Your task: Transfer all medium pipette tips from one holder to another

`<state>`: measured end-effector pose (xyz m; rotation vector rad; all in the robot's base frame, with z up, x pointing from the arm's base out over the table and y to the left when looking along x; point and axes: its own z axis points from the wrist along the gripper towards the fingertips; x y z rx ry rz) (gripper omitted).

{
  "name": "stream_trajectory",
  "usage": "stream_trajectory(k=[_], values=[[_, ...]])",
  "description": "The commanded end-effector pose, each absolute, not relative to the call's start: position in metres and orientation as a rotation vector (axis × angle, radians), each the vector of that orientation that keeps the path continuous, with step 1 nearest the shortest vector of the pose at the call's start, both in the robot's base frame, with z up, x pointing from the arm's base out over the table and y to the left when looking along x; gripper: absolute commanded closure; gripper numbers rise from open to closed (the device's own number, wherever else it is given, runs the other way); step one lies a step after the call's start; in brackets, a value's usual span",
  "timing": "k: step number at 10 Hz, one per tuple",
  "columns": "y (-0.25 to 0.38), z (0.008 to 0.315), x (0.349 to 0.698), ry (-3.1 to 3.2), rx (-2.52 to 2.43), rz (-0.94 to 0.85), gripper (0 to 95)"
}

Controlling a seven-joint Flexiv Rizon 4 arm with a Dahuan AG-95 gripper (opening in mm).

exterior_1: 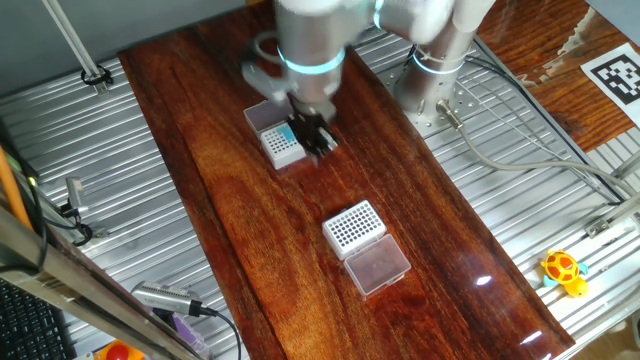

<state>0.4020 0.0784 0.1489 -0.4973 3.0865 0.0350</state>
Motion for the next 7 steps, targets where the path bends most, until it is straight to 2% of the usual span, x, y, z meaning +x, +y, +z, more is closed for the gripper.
stream_trajectory(k=[1,7], values=[[0.025,0.154,0.426,3.045,-0.76,0.045,95.0],[-0.012,0.145,0.444,3.033,-0.772,-0.013,95.0]])
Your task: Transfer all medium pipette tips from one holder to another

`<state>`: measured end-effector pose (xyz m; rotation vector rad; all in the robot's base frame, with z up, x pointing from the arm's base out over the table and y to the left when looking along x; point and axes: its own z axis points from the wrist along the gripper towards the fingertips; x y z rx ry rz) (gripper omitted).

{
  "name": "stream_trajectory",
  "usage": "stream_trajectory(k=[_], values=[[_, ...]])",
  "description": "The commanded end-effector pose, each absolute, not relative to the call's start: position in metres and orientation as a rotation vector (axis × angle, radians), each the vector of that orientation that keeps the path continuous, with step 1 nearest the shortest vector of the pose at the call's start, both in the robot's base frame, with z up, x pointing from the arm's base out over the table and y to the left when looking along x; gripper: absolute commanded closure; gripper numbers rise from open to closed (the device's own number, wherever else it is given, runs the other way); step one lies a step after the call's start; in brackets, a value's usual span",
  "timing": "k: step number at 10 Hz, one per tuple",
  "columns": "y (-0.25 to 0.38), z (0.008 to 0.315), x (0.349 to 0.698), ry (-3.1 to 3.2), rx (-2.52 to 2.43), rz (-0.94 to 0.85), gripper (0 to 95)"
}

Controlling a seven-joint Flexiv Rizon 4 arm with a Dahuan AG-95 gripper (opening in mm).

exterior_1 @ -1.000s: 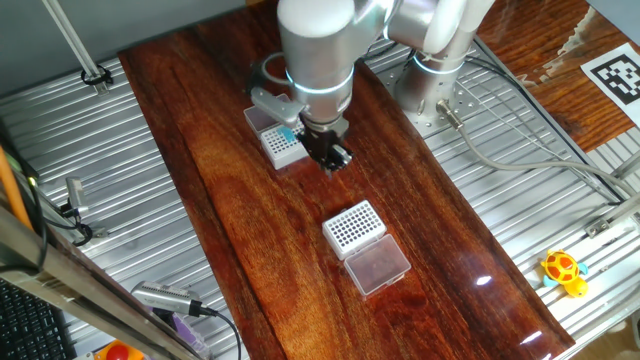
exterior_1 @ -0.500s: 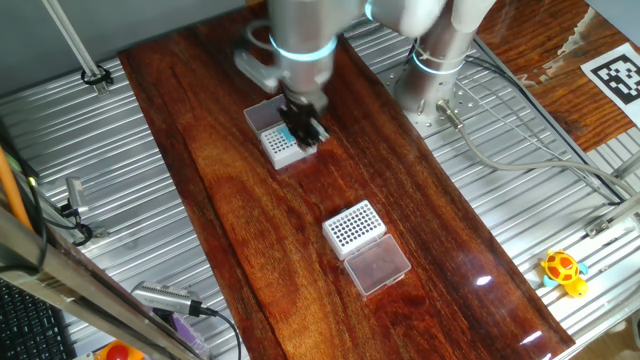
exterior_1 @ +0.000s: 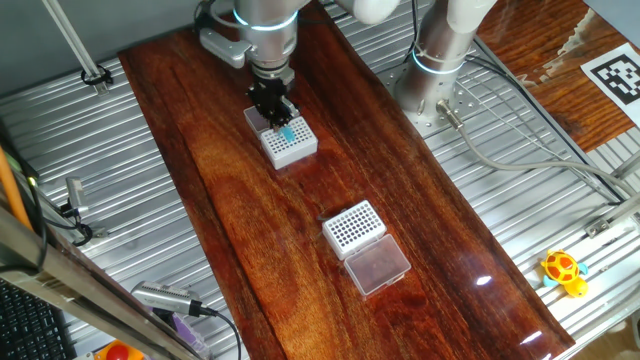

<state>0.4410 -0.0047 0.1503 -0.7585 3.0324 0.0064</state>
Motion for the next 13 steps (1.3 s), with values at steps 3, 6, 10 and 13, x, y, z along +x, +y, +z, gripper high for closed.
stream_trajectory(k=[3,6,10,13], values=[[-0.022,0.139,0.44,3.028,-0.782,-0.027,95.0],[-0.023,0.133,0.436,3.029,-0.775,-0.026,95.0],[-0.024,0.126,0.429,3.026,-0.767,-0.021,95.0],[-0.023,0.125,0.427,3.026,-0.765,-0.015,95.0]])
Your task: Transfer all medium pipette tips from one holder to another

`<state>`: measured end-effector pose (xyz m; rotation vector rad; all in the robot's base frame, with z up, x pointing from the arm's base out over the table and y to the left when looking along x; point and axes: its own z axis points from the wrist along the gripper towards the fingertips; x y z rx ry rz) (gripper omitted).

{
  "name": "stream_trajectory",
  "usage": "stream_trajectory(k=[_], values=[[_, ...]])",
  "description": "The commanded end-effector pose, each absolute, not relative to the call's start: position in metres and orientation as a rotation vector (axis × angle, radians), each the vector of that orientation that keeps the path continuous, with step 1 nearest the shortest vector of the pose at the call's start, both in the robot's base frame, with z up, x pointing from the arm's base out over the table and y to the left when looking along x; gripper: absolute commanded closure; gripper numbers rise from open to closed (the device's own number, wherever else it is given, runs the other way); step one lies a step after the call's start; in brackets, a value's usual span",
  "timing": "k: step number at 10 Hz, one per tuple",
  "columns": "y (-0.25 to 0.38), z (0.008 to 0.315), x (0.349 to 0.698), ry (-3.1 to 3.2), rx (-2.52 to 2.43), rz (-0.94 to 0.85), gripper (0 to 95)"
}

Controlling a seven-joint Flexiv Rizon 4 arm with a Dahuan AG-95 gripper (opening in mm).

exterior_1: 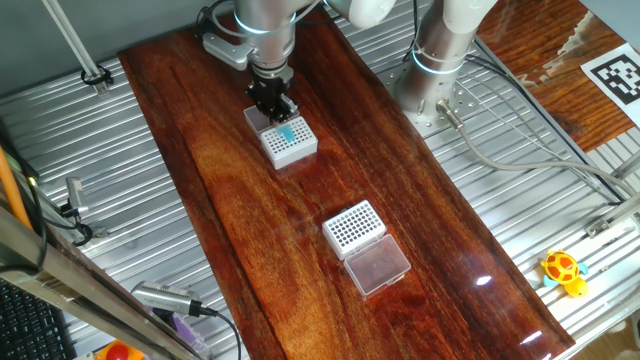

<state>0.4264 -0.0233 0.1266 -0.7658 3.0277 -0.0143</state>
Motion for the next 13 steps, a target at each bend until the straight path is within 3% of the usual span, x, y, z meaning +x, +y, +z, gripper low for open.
stream_trajectory(k=[1,13], values=[[-0.0221,0.123,0.4262,3.023,-0.764,-0.015,95.0],[-0.0188,0.1236,0.4306,3.017,-0.77,-0.011,95.0]])
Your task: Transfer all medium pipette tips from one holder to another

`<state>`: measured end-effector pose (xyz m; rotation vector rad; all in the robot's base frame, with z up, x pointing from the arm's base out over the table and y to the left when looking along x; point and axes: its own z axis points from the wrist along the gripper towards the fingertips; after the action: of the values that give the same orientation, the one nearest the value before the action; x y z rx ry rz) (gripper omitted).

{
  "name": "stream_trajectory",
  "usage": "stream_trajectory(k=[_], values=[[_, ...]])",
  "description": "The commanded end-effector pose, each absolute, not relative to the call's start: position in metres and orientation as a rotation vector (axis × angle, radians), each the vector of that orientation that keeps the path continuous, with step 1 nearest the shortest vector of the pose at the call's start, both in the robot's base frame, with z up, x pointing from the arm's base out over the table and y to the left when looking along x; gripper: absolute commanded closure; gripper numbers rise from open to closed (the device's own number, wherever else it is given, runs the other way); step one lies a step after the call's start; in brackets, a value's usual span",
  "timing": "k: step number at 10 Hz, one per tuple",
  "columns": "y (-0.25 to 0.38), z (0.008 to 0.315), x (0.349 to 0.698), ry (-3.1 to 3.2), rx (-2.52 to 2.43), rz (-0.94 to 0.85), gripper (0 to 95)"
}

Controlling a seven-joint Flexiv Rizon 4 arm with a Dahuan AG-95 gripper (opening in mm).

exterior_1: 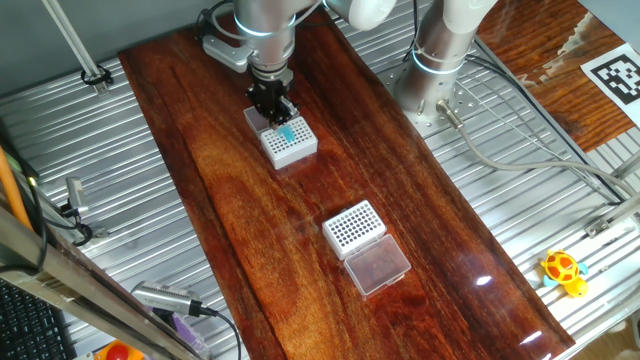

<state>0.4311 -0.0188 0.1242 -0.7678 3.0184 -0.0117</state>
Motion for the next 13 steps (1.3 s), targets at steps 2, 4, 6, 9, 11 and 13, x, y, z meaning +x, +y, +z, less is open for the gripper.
stream_trajectory(k=[2,4,6,9,11,13], values=[[-0.018,0.125,0.432,3.015,-0.776,-0.001,95.0],[-0.016,0.123,0.432,3.012,-0.774,0.001,95.0],[-0.013,0.119,0.43,3.009,-0.771,-0.009,95.0],[-0.013,0.117,0.428,3.009,-0.767,-0.011,95.0],[-0.013,0.114,0.426,3.011,-0.757,-0.013,95.0],[-0.013,0.112,0.424,3.008,-0.756,-0.014,95.0]])
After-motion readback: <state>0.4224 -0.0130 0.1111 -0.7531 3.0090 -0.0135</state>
